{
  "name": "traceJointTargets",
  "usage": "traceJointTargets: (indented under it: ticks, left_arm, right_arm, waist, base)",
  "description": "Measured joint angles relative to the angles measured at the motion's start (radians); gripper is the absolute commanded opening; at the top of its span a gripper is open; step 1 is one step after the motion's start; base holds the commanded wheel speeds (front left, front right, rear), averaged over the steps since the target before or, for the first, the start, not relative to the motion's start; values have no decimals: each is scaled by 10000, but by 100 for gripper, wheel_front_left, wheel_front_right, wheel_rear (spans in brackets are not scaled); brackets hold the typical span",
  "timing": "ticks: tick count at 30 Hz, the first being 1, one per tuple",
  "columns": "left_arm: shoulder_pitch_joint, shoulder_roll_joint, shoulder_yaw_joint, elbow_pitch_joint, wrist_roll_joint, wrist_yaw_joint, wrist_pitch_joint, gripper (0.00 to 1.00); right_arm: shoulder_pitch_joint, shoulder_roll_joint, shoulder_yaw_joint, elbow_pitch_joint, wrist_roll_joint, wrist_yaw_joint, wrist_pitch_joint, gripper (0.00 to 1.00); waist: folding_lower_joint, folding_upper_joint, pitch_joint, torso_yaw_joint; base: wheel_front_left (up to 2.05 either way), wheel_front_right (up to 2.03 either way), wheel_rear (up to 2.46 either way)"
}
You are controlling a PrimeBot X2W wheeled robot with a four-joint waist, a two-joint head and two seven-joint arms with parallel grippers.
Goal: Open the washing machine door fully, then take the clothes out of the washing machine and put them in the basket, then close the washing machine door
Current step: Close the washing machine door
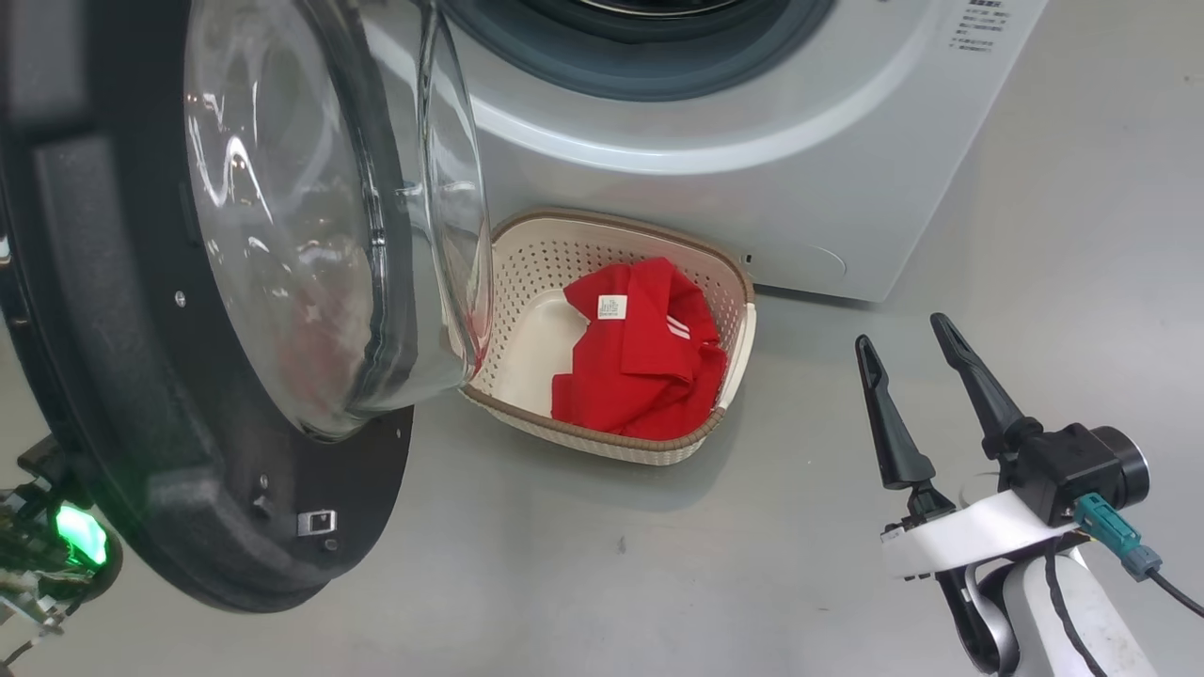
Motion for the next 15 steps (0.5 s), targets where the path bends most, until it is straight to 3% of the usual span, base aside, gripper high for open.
traceJointTargets:
  ticks: [15]
  left_arm:
    - [385, -347, -447, -483, 58, 44, 40, 0]
  right_arm:
    - [-158, 242, -88, -77, 180, -82, 0, 100]
  waist:
    - [0, 0, -38, -1322]
  base:
    - [0, 0, 0]
